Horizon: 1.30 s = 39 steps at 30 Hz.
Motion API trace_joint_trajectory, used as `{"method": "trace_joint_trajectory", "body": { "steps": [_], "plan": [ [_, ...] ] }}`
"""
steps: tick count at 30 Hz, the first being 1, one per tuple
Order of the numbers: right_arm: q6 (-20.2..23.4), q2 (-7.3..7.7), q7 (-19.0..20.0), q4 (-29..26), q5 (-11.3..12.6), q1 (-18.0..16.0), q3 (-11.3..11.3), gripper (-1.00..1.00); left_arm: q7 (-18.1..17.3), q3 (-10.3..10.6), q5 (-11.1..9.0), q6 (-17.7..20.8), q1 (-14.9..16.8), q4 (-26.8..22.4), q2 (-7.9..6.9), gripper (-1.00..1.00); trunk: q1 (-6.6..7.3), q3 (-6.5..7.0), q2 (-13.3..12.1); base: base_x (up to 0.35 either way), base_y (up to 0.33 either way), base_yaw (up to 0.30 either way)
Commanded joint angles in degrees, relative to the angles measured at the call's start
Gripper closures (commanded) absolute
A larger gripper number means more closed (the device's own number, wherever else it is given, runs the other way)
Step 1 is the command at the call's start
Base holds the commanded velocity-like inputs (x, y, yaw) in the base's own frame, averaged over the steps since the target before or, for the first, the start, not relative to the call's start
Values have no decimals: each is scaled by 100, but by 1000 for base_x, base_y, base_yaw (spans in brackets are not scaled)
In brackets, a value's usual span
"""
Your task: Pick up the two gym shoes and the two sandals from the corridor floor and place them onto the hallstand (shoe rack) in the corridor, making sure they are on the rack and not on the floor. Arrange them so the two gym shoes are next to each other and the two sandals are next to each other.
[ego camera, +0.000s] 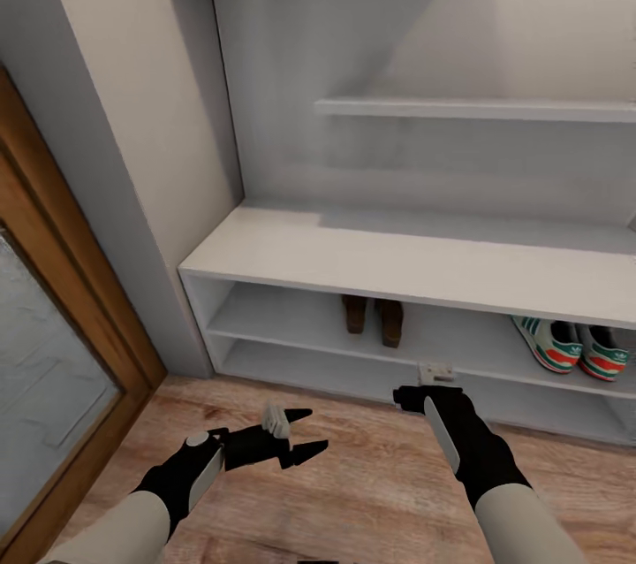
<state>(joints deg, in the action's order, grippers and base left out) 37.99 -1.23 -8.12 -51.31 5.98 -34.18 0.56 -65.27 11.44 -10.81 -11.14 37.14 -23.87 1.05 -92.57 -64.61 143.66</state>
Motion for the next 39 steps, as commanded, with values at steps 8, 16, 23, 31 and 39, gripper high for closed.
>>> {"method": "trace_joint_trajectory", "body": {
  "steps": [8,16,23,31,39],
  "plan": [
    [-339,-17,-22,51,113,76,14,-100,57,6,-60,-28,7,-1305,-34,-100,5,-5,2,-320,0,0],
    [-395,-17,-22,57,118,78,15,-100,45,6,-66,-28,5,-1313,-139,-100,5,-5,2,-334,0,0],
    [-398,-18,-22,60,122,78,15,-100,41,8,-73,-27,4,-1301,-148,-100,5,-5,2,-324,0,0],
    [-412,-18,-22,121,123,78,13,-100,51,11,-74,-28,4,-1296,-149,-100,5,-5,2,-161,0,0],
    [-415,-18,-23,307,123,78,15,-100,34,8,-84,-26,4,-1296,-257,-100,5,-5,2,-8,0,0]
  ]
}}
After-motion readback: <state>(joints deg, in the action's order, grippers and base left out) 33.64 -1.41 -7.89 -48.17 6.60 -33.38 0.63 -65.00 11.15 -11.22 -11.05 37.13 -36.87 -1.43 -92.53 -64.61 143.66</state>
